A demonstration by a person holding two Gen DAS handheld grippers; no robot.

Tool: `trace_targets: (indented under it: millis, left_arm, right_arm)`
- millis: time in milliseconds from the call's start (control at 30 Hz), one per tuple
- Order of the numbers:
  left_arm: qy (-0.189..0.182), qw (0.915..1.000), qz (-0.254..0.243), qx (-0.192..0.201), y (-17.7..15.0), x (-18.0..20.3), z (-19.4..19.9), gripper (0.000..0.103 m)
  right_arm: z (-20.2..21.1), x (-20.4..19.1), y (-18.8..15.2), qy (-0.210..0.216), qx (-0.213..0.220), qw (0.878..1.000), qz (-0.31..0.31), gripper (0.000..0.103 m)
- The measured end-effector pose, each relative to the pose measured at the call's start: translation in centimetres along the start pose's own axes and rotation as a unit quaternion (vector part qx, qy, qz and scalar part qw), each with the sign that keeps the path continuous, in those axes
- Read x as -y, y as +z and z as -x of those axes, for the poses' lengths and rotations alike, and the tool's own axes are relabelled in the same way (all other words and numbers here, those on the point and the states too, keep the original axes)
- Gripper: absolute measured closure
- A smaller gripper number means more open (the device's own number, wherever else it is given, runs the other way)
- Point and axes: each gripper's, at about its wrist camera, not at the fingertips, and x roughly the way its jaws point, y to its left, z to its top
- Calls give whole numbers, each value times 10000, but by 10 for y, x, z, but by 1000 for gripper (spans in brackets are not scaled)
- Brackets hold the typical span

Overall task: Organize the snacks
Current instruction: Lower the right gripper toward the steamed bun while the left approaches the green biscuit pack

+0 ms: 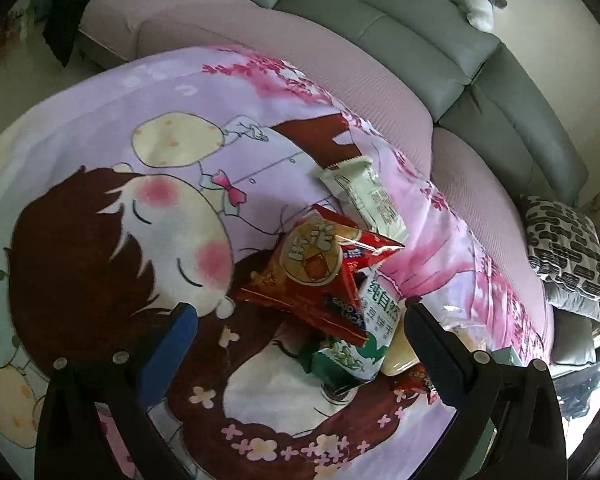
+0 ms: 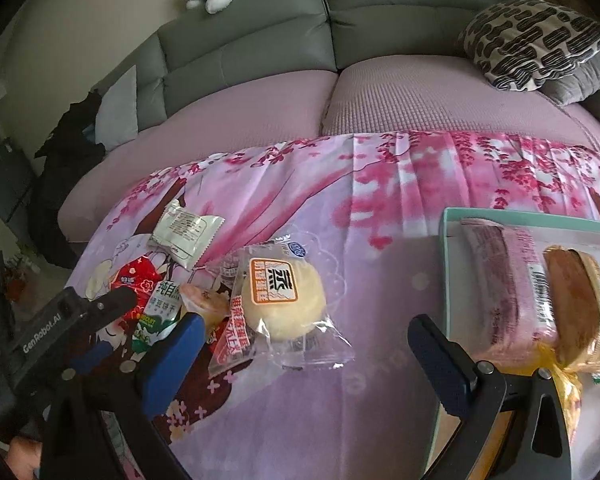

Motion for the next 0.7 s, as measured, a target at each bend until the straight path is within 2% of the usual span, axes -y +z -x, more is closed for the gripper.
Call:
trace_targets:
  millis: [67,200,367,700]
  left_arm:
    - [-29,9999,-90,-39,0,3,-2,0]
    - [205,9989,-380,-158,-1,11,-8,0]
    - [299,9983,-422,-274,-3,12,-14,1]
    - [761,9942,-677,-340,-9,23,-21,1]
  right_arm:
    - [-4,-2,2,11,-1,10000,34,3]
    - [-14,1,2,28,-92,10000,-9,11]
    - [-25,8,0,208,-219,9994,-188,13]
    - [-29,1,-2,195,-193,9996,26,21]
